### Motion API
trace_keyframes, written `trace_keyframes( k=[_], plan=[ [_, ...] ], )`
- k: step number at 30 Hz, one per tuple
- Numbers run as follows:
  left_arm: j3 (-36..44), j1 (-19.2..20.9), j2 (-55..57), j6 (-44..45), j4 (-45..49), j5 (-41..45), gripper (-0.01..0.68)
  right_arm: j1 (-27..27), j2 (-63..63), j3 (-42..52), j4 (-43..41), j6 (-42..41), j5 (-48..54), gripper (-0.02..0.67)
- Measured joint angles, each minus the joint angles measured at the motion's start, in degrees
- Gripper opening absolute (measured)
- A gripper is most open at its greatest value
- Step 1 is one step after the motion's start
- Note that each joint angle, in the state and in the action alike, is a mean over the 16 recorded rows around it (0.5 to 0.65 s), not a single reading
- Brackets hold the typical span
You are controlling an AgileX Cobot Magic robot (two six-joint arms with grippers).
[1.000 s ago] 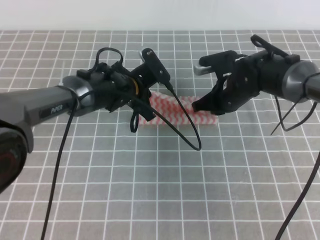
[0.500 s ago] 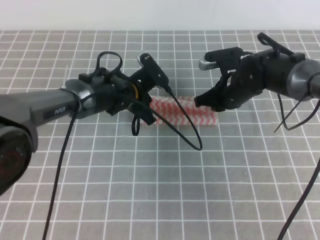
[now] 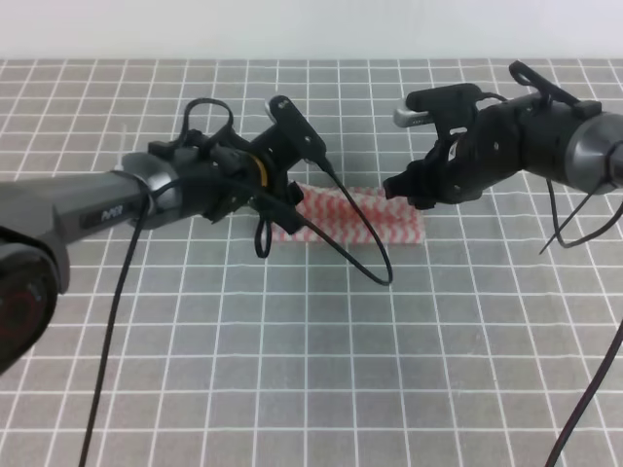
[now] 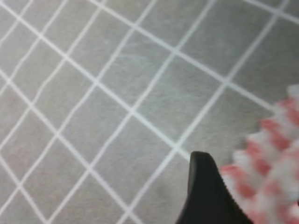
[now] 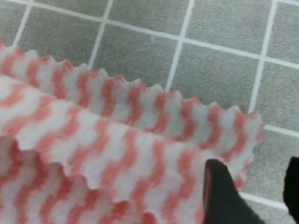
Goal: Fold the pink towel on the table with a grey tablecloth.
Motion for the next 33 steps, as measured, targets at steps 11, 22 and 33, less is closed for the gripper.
trace_keyframes(
  k=[11, 22, 33],
  plan=[
    [-0.05, 2.20, 1.88, -0.55, 0.12, -4.27, 0.373, -0.39, -0.06, 0.01, -0.29, 0.00, -1.67, 0.277],
    [0.01, 2.97, -2.03, -3.14, 0.14, -2.97, 0.371, -0.39, -0.02, -3.54, -0.28, 0.01, 5.48, 0.284],
    [0.10, 2.74, -7.93, -14.28, 0.01, 0.47, 0.223, -0.38, 1.22, -8.86, 4.04, -0.03, 15.01, 0.304]
  ],
)
